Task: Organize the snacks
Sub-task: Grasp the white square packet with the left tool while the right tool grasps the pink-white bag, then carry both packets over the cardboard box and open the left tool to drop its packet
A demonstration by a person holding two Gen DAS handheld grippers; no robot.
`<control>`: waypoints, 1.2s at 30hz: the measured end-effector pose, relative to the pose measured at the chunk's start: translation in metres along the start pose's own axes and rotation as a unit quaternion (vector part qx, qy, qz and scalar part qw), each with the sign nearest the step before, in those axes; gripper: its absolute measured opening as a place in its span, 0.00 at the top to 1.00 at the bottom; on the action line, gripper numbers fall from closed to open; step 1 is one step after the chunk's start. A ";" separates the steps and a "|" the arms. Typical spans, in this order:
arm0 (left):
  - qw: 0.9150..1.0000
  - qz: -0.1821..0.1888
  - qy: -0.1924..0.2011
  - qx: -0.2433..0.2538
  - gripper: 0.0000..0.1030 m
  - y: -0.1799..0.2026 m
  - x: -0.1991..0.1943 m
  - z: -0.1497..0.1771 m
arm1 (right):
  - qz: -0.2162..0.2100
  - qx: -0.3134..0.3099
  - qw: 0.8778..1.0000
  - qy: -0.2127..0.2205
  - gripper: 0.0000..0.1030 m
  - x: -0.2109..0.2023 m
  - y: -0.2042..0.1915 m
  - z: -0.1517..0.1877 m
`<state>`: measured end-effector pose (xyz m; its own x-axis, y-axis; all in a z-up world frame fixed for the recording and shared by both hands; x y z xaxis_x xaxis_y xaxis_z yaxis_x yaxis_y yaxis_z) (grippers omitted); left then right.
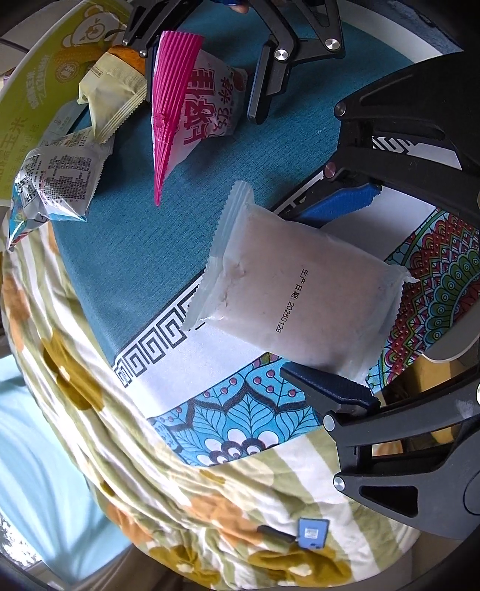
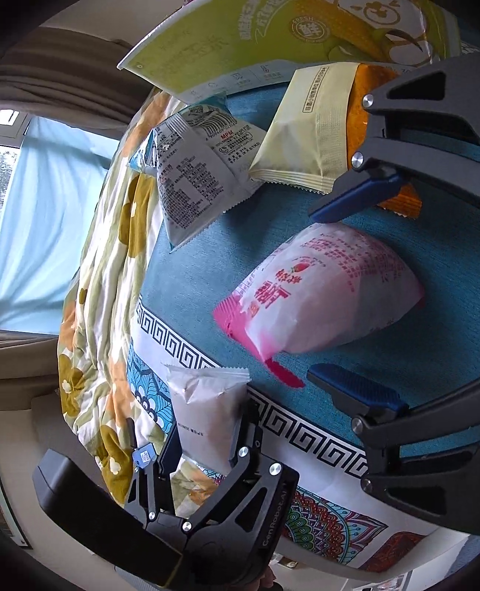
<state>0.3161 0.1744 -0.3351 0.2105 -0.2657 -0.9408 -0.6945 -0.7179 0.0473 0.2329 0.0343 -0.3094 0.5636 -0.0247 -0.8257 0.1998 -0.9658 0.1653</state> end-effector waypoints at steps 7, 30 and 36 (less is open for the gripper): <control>0.999 0.005 0.001 -0.043 0.33 0.000 -0.007 0.012 | 0.004 -0.007 1.000 -0.001 0.32 0.006 -0.001 0.001; 0.980 -0.019 0.082 -0.178 0.33 0.023 -0.104 0.034 | -0.010 0.030 0.999 0.037 0.59 -0.046 0.012 -0.010; 0.973 -0.010 0.125 -0.193 0.33 0.047 -0.154 0.018 | -0.015 0.070 0.996 0.058 0.59 -0.102 0.027 -0.013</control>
<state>0.2389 0.1929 -0.1942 0.4152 -0.3631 -0.8341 -0.3884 -0.8999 0.1984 0.1913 0.0138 -0.2137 0.6489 0.0268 -0.7604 0.1095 -0.9923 0.0586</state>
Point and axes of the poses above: each gripper's, at about its wrist camera, not at the fingertips, and x roughly the way its jaws point, y to its right, z to its underside, the point moved 3 cm from there along x, roughly the way its jaws point, and after that the axes turned 9 degrees about z, right-handed, at the moved point
